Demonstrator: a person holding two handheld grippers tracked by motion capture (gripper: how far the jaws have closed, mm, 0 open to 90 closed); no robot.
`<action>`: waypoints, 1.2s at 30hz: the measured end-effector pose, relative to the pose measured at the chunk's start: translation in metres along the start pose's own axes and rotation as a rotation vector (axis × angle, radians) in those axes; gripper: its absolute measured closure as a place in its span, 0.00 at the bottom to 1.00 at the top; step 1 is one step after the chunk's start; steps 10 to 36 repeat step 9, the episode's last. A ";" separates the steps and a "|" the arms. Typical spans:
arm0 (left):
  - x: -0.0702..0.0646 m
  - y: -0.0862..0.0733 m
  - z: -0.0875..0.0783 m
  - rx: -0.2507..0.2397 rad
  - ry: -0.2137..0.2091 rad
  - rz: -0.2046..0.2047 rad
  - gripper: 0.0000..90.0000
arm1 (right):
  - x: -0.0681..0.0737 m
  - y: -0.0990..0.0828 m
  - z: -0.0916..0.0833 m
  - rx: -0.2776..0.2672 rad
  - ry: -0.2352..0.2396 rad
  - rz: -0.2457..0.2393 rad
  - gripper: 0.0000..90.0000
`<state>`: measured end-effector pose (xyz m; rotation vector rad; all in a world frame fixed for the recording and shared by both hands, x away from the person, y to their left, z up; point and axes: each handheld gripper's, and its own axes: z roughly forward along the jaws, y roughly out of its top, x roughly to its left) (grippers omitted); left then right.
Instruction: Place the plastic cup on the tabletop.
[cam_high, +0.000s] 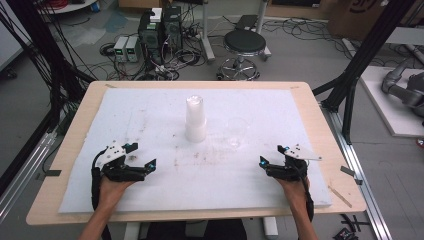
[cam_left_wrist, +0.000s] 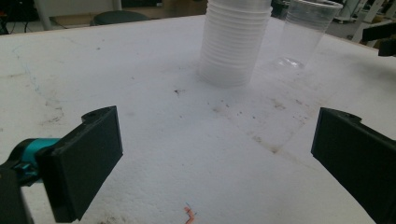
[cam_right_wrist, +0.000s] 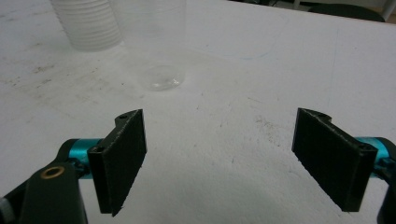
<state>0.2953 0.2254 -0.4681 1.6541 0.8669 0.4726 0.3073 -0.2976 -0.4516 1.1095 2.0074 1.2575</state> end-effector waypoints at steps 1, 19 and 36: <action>0.000 0.000 0.000 -0.003 0.000 0.000 0.02 | 0.000 0.000 0.000 0.003 -0.002 -0.003 0.20; 0.001 0.000 -0.001 -0.010 -0.001 -0.011 0.02 | -0.003 0.000 0.001 0.008 0.015 0.020 0.20; 0.001 0.000 -0.001 -0.010 -0.001 -0.011 0.02 | -0.003 0.000 0.001 0.008 0.015 0.020 0.20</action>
